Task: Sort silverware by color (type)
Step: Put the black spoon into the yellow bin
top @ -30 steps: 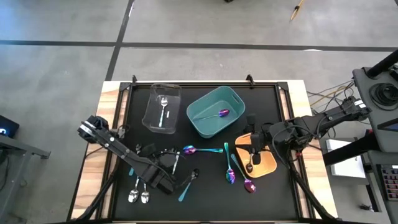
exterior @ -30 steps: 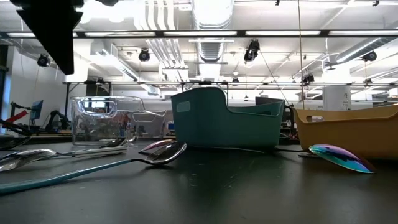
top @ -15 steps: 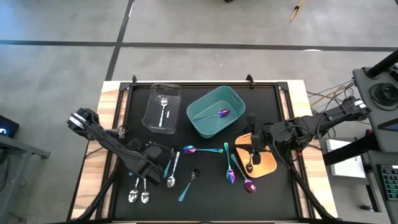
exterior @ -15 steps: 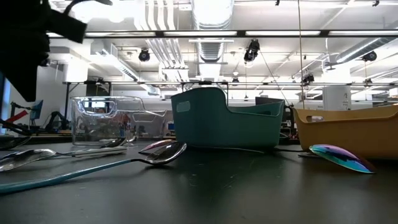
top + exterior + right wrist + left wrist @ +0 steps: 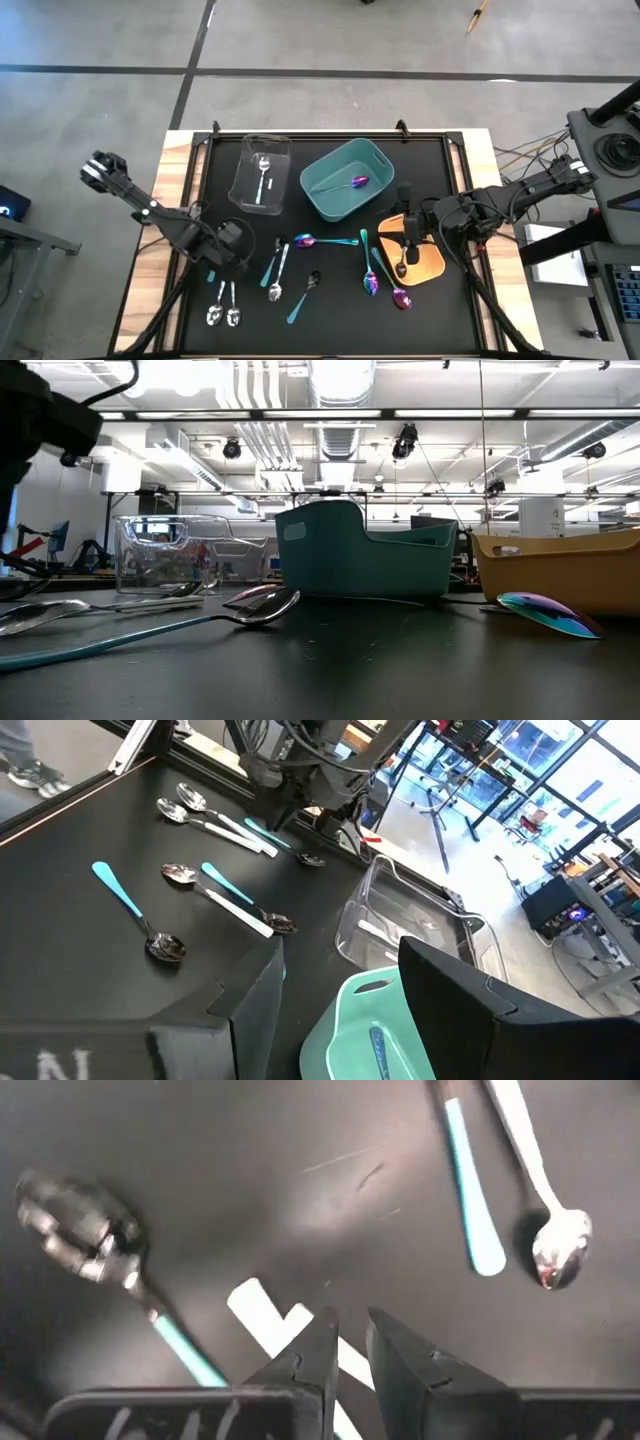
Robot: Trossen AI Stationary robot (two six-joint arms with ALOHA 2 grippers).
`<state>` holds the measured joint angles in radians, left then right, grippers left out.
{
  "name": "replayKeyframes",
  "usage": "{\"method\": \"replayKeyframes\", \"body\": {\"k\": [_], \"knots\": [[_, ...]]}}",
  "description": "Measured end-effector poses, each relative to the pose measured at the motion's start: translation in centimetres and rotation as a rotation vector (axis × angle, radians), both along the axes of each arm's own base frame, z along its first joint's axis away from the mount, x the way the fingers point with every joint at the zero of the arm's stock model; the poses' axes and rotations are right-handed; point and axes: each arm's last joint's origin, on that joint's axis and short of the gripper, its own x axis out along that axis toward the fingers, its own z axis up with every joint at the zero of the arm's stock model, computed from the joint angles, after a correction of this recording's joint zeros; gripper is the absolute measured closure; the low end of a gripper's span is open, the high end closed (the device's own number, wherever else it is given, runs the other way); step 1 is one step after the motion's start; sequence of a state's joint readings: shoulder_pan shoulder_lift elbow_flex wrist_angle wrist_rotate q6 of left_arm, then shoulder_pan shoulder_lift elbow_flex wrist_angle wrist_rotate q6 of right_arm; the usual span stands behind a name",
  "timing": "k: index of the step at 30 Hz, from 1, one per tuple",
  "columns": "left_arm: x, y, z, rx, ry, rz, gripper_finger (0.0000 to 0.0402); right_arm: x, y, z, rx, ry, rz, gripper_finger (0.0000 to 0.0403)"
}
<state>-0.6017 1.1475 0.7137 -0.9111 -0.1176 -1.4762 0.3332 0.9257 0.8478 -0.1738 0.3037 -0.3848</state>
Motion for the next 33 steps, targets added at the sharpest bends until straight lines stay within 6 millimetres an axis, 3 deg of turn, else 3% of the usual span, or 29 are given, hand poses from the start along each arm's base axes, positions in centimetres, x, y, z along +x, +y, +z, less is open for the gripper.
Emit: {"method": "replayKeyframes", "body": {"k": [5,11,33], "knots": [[-1.1,0.7,-0.4,-0.031,0.018,0.137,0.0362,0.0,0.0,0.0,0.0,0.0,0.0,0.0211],[-1.1,0.8,-0.9,-0.026,0.036,0.174,0.0362,0.0,0.0,0.0,0.003,0.0,-0.001,0.0211],[1.1,-0.8,-0.8,0.0,0.08,0.177,0.0362,0.0,0.0,0.0,0.006,0.0,-0.002,0.0211]]}}
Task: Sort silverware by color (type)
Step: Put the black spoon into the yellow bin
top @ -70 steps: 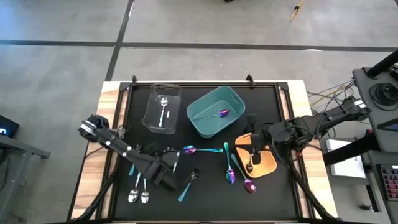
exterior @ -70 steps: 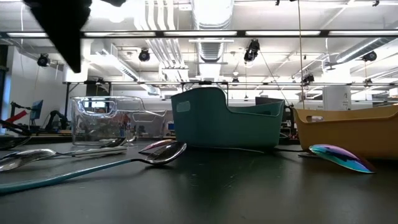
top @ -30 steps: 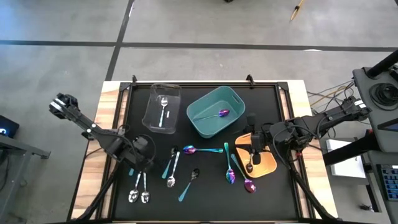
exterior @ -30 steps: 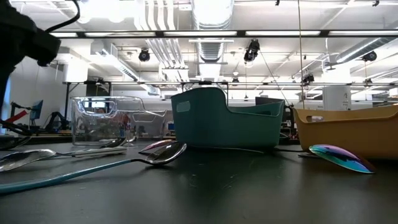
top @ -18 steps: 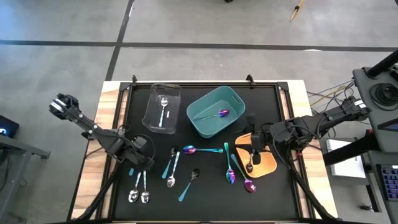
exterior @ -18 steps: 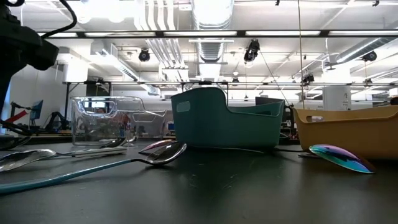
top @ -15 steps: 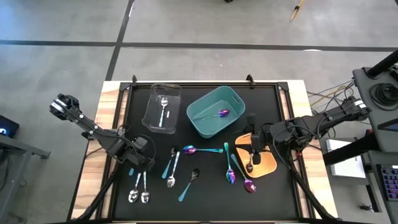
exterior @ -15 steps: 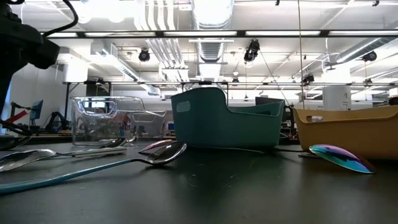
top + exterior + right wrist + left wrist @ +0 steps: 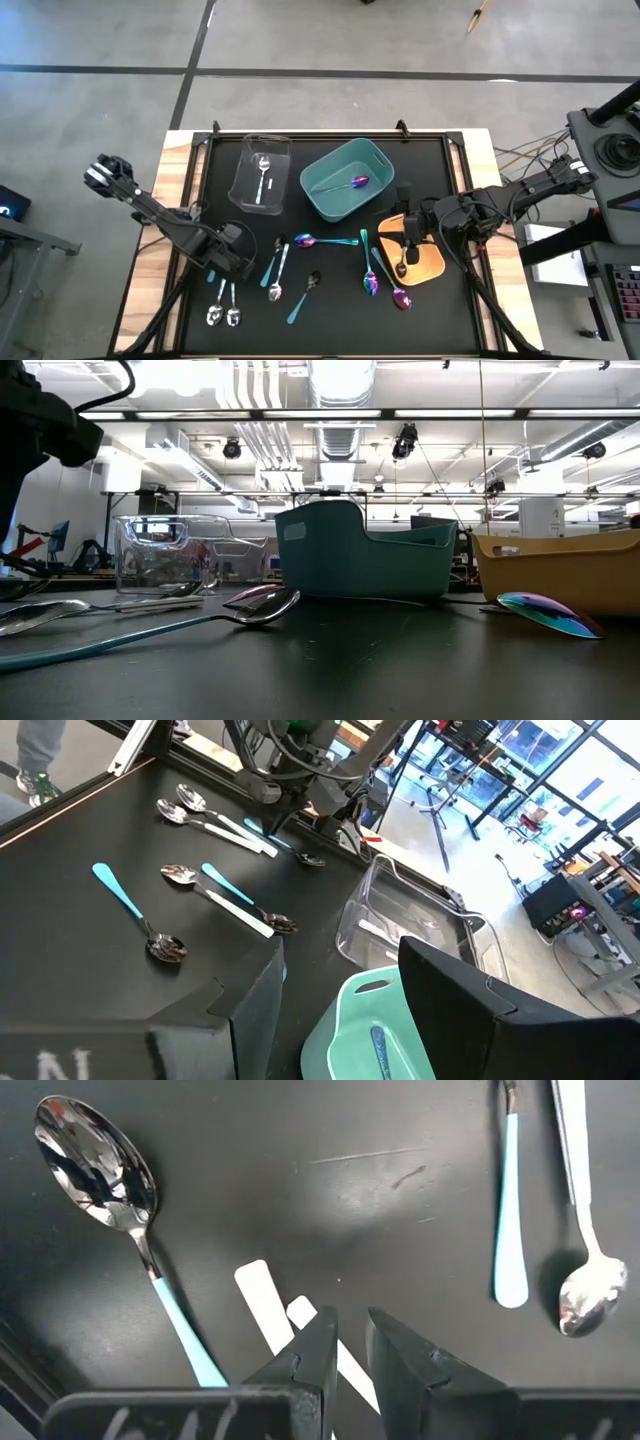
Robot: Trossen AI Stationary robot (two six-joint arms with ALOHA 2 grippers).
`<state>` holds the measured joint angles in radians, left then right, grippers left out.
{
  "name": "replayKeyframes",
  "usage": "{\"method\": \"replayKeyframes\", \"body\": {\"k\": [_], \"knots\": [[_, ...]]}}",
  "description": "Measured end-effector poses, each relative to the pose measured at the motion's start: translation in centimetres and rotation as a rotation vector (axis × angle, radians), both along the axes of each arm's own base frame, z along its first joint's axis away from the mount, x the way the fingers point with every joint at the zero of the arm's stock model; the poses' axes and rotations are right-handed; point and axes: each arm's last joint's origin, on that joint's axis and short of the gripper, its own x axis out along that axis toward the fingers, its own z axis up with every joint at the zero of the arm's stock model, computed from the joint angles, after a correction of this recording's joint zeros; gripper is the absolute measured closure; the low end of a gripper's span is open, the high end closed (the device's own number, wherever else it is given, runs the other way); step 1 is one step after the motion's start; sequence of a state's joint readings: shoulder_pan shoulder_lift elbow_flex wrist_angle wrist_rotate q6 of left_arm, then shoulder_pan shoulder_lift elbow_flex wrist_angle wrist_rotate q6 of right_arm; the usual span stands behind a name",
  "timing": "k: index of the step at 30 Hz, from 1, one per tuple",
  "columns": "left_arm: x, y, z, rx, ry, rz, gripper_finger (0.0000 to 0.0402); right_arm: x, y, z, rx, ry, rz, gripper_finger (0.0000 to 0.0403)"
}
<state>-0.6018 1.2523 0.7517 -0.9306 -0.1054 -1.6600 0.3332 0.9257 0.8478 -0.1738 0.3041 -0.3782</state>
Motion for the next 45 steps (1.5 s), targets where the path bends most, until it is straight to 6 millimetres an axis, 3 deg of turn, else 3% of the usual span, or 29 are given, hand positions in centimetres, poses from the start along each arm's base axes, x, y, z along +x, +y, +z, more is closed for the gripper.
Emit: {"method": "replayKeyframes", "body": {"k": [6,17,34,45], "knots": [[0.1,-0.1,-0.3,0.004,0.016,0.006,0.0356,0.0,0.0,0.0,0.0,0.0,0.0,0.0211],[-1.7,1.1,-0.6,0.109,0.2,0.103,0.0286,0.0,0.0,0.0,0.0,0.0,0.0,0.0211],[-2.9,2.2,-3.2,0.12,0.215,0.137,0.0283,0.0,0.0,0.0,0.0,0.0,0.0,0.0211],[-2.8,2.2,-3.5,0.152,0.196,0.21,0.0283,0.0,0.0,0.0,0.0,0.0,0.0,0.0211]]}}
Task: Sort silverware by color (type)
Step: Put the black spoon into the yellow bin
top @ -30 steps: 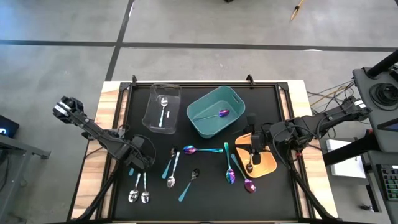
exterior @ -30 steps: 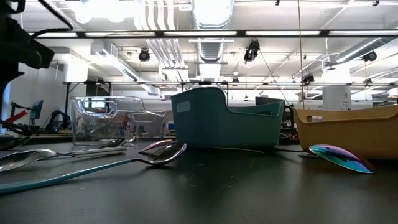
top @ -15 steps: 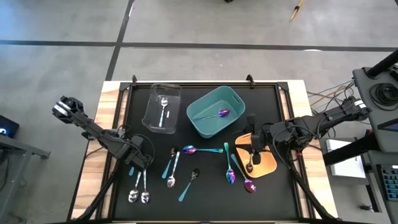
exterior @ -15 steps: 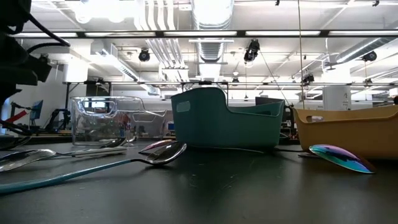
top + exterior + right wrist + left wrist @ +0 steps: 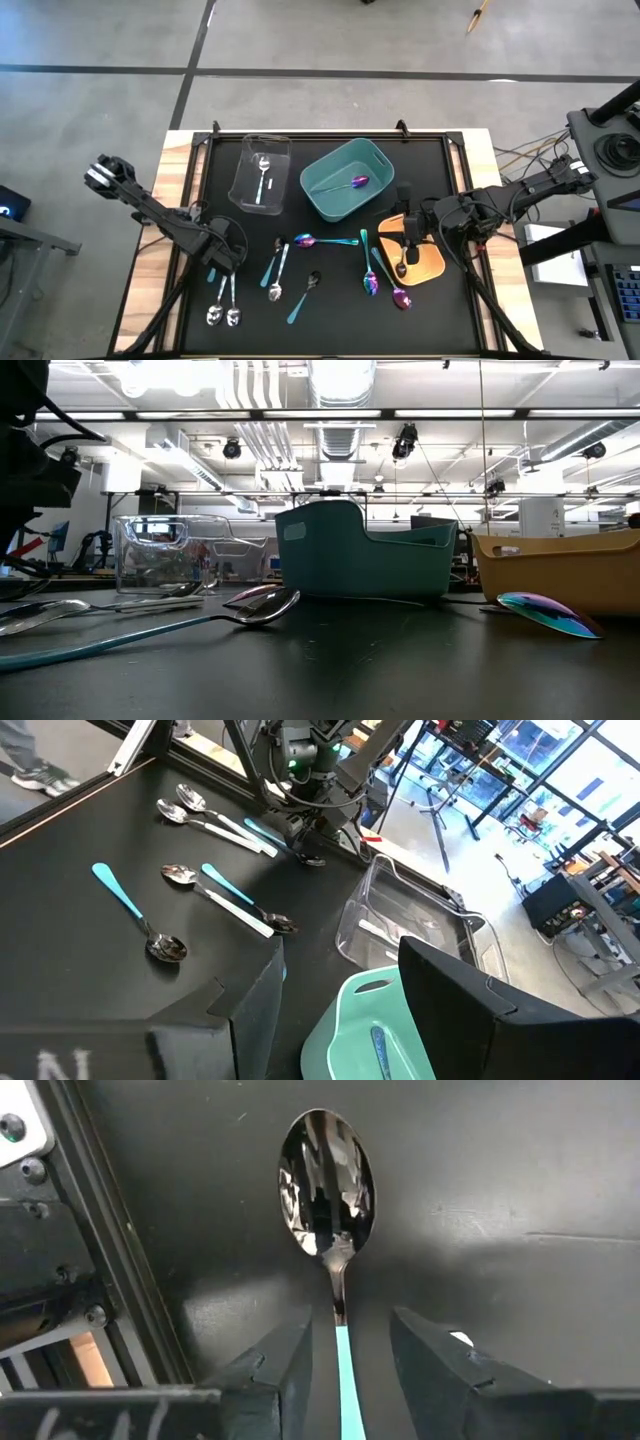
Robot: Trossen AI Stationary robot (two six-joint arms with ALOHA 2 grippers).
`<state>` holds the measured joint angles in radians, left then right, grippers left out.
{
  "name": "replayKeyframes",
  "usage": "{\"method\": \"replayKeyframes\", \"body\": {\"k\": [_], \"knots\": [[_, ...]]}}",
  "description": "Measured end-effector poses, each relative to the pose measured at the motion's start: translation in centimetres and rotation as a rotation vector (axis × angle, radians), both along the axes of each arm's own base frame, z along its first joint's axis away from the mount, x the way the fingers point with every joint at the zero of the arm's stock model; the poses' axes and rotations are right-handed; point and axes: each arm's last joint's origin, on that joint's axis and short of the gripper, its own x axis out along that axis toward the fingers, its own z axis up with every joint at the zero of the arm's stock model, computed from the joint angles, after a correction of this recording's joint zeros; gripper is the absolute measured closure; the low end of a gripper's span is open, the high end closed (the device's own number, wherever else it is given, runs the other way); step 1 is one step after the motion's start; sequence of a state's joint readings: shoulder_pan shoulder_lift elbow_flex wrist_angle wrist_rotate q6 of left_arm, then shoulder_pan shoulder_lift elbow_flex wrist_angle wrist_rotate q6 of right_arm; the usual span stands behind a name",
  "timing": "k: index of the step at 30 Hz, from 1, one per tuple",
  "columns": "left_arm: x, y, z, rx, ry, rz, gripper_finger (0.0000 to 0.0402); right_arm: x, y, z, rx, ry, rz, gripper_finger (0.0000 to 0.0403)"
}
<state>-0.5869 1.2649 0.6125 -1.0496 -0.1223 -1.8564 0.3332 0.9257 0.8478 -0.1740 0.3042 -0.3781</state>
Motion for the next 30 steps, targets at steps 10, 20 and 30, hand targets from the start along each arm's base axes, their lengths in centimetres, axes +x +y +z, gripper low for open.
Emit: {"method": "replayKeyframes", "body": {"k": [10,20,30], "knots": [[0.6,-0.4,-1.3,0.039,0.041,0.057,0.0283,0.0,0.0,0.0,0.0,0.0,0.0,0.0211],[1.1,-0.7,-2.2,0.055,0.056,0.062,0.0294,0.0,0.0,0.0,0.0,0.0,0.0,0.0211],[1.2,-0.8,-2.3,0.058,0.028,0.06,0.0349,0.0,0.0,0.0,0.0,0.0,0.0,0.0211]]}}
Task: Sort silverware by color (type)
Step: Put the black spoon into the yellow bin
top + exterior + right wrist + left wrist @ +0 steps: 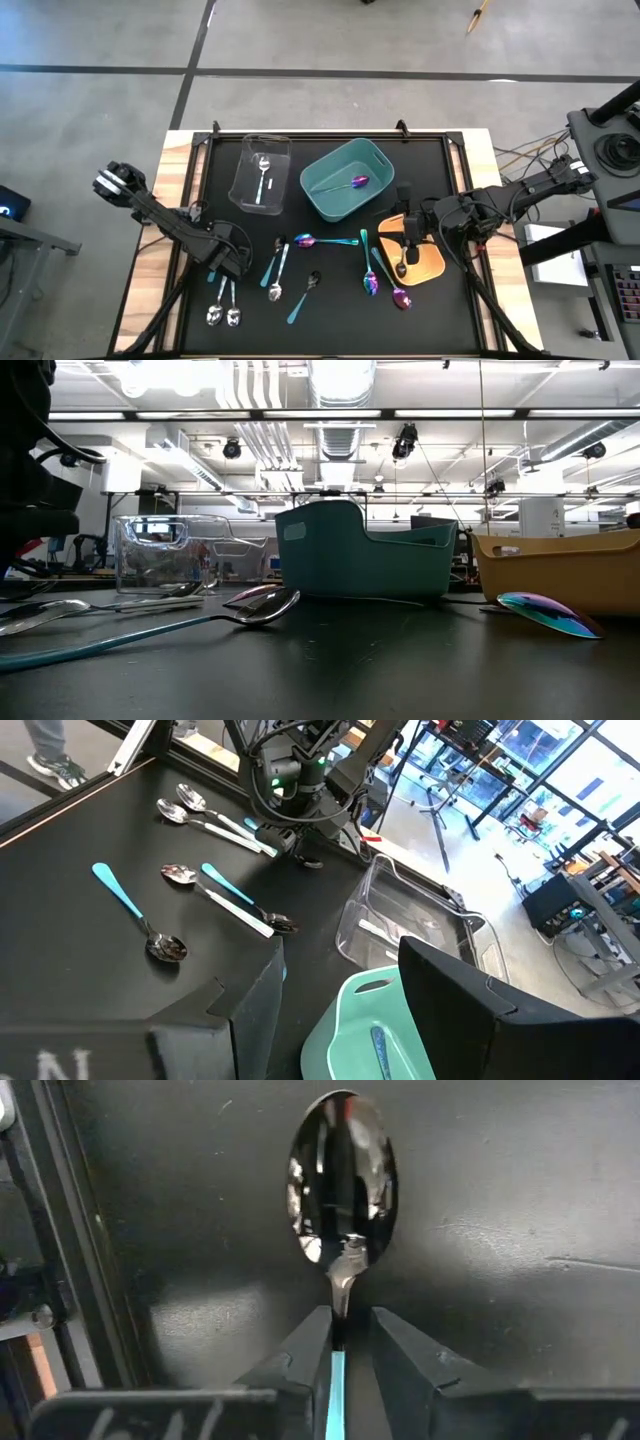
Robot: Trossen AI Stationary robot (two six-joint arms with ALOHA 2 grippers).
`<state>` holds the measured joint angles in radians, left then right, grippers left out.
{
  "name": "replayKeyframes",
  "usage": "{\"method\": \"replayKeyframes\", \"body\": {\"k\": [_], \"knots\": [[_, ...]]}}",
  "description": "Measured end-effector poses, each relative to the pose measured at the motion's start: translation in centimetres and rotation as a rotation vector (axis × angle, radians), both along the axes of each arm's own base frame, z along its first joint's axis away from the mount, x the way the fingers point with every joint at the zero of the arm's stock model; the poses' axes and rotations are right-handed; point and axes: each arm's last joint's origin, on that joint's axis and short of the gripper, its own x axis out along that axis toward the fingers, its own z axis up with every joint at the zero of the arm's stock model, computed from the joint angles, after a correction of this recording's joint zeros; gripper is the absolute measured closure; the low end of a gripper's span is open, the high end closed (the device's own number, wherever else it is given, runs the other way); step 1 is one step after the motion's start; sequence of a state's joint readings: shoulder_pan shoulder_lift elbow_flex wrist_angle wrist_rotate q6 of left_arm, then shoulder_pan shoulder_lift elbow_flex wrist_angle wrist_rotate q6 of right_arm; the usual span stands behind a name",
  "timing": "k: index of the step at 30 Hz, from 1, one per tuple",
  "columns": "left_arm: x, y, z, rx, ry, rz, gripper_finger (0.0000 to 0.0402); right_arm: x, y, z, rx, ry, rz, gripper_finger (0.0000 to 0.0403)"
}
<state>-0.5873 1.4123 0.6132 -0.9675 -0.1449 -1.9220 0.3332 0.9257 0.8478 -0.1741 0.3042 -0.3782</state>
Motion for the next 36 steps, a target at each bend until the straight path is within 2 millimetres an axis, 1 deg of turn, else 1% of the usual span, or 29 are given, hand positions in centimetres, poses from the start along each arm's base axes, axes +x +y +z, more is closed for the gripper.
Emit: {"method": "replayKeyframes", "body": {"k": [8,19,25,30,34,36], "knots": [[0.1,0.0,-0.1,0.032,-0.024,-0.001,0.0397,0.0,0.0,0.0,0.001,0.0,0.0,0.0211],[0.1,0.1,-0.1,0.036,-0.025,-0.002,0.04,0.0,0.0,0.0,0.001,0.0,-0.001,0.0211],[0.3,-0.1,0.4,0.041,-0.02,-0.012,0.0401,0.0,0.0,0.0,0.001,0.0,-0.001,0.0211],[0.4,-0.4,1.2,0.058,-0.002,-0.024,0.0401,0.0,0.0,0.0,0.001,0.0,-0.001,0.0211],[0.9,-0.8,2.6,0.065,0.001,-0.046,0.0401,0.0,0.0,0.0,0.001,0.0,-0.001,0.0211],[1.4,-1.0,3.3,0.079,-0.025,-0.083,0.0401,0.0,0.0,0.0,0.001,0.0,-0.001,0.0211]]}}
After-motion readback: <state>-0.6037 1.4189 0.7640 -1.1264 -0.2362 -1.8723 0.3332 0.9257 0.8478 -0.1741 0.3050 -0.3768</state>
